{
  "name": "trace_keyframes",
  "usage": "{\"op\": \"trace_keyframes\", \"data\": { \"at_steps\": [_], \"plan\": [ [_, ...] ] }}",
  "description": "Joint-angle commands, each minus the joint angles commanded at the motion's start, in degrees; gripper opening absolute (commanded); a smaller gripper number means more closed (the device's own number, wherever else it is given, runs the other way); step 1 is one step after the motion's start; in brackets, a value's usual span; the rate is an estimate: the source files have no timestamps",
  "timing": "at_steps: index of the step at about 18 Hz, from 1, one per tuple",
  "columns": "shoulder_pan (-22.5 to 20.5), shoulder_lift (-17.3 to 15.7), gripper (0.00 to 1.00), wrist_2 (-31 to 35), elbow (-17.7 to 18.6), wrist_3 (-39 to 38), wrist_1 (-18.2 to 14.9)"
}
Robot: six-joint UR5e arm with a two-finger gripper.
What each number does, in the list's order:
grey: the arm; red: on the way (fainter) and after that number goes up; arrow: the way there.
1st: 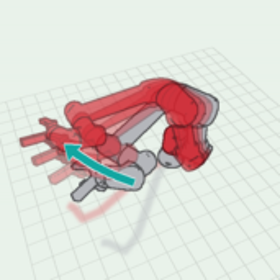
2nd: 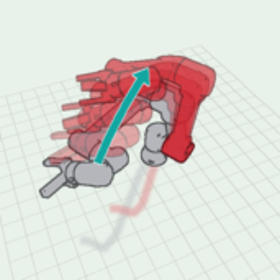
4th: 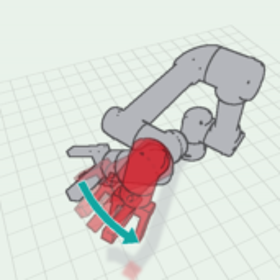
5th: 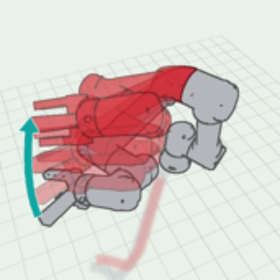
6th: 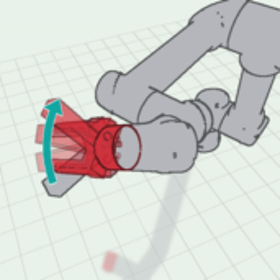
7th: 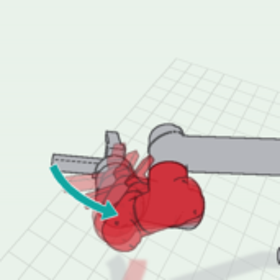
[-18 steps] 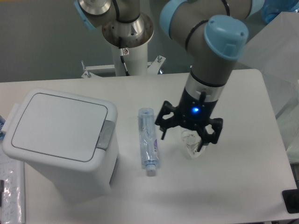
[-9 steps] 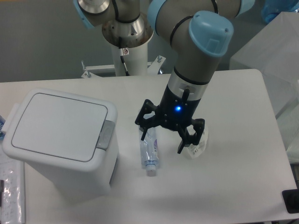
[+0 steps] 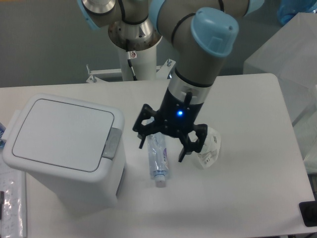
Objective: Open the trash can
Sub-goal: 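Swing the open gripper over the table to the trash can's lid button, then lower the gripper and press the lid button on the trash can, then lift the gripper off the button as the lid flips open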
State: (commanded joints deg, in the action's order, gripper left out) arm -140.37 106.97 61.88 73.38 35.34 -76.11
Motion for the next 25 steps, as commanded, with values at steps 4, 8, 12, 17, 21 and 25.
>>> {"op": "trace_keyframes", "data": {
  "at_steps": [4, 8, 12, 17, 21, 25],
  "plan": [
    [2.03, -0.09, 1.0, 0.26, 1.23, -0.44, 0.18],
    [2.03, -0.09, 1.0, 0.52, 1.76, -0.44, 0.17],
    [2.03, 0.26, 1.0, 0.61, 1.94, -0.44, 0.44],
    [2.12, 0.43, 1.0, 0.88, 2.46, -0.44, 0.53],
    [2.12, 0.43, 1.0, 1.23, 2.73, -0.44, 0.53],
    [2.29, 0.43, 1.0, 1.23, 2.64, -0.53, 0.53]
  ]
}}
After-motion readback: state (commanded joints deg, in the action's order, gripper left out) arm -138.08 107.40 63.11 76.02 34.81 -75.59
